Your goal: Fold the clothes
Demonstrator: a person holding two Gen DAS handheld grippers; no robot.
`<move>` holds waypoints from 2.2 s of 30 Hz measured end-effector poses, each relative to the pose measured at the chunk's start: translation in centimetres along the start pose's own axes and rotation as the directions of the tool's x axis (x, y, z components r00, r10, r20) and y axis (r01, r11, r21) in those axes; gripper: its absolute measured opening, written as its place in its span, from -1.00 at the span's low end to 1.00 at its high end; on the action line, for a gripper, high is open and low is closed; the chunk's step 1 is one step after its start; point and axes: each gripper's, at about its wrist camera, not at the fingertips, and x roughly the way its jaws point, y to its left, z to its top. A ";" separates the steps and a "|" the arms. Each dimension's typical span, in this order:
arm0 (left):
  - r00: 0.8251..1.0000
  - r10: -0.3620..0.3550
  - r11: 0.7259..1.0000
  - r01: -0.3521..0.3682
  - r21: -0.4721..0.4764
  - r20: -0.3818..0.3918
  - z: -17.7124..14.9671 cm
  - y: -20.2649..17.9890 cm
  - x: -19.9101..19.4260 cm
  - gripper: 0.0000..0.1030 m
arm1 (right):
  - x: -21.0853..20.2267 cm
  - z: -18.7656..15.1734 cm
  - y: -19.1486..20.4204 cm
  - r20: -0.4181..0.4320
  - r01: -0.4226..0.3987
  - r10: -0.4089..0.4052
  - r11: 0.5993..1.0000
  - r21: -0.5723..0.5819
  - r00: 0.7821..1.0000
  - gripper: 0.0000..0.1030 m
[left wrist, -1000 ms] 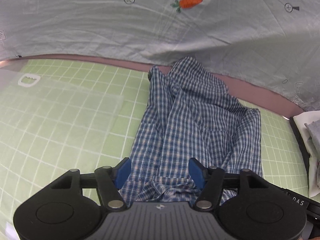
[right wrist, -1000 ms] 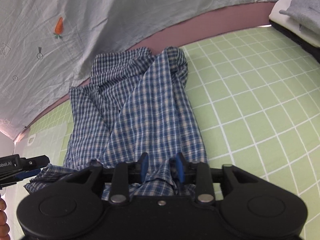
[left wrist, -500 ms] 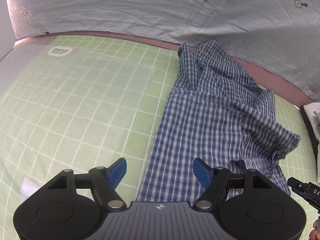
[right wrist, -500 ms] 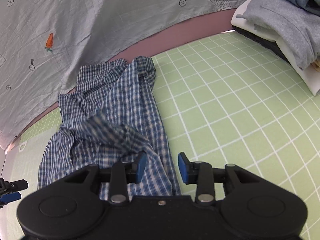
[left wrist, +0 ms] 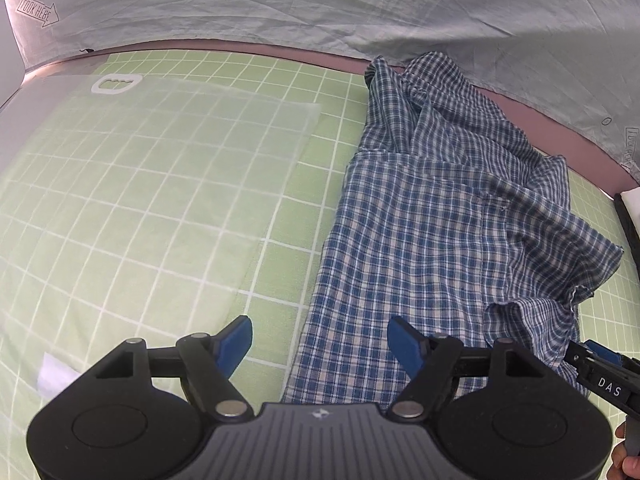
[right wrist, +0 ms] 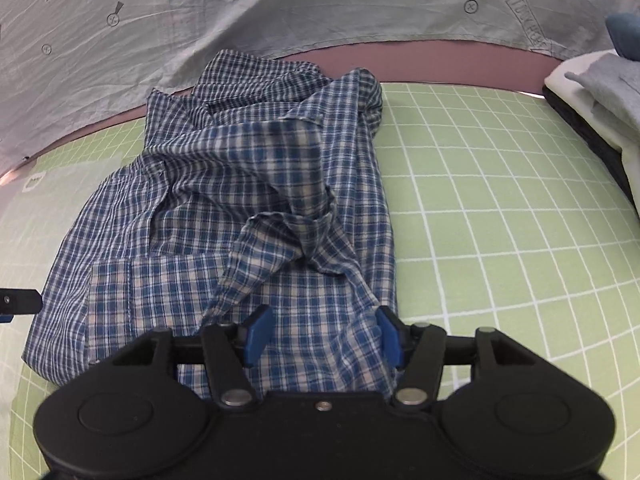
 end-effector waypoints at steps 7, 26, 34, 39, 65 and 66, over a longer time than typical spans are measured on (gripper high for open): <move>1.000 0.019 1.000 -0.019 -0.010 -0.018 1.4 0.1 1.5 0.46 | 2.2 3.0 -0.4 0.037 -0.075 0.074 0.997 0.024 0.997 0.35; 0.996 0.058 0.998 -0.058 0.006 -0.061 2.3 -0.4 3.3 0.47 | 3.1 3.4 -4.0 0.086 -0.133 0.118 0.972 0.192 0.989 -0.06; 0.997 0.054 0.998 -0.054 -0.009 -0.058 2.2 0.1 3.1 0.47 | 3.5 4.5 -3.7 0.109 -0.136 0.119 0.978 0.161 0.987 -0.98; 0.998 0.040 0.999 -0.042 -0.026 -0.057 2.5 0.6 3.0 0.47 | 0.2 4.7 -4.3 0.184 -0.104 0.074 0.982 0.157 0.980 -0.98; 0.980 -0.093 0.967 0.048 -0.249 -0.175 -1.2 3.9 2.5 0.55 | -0.4 -2.8 -7.1 -0.073 0.004 0.044 0.831 0.556 0.996 0.27; 0.978 -0.106 0.962 0.055 -0.269 -0.177 -1.2 4.0 2.5 0.55 | -0.3 -2.8 -7.0 -0.075 0.005 0.044 0.831 0.557 0.996 0.27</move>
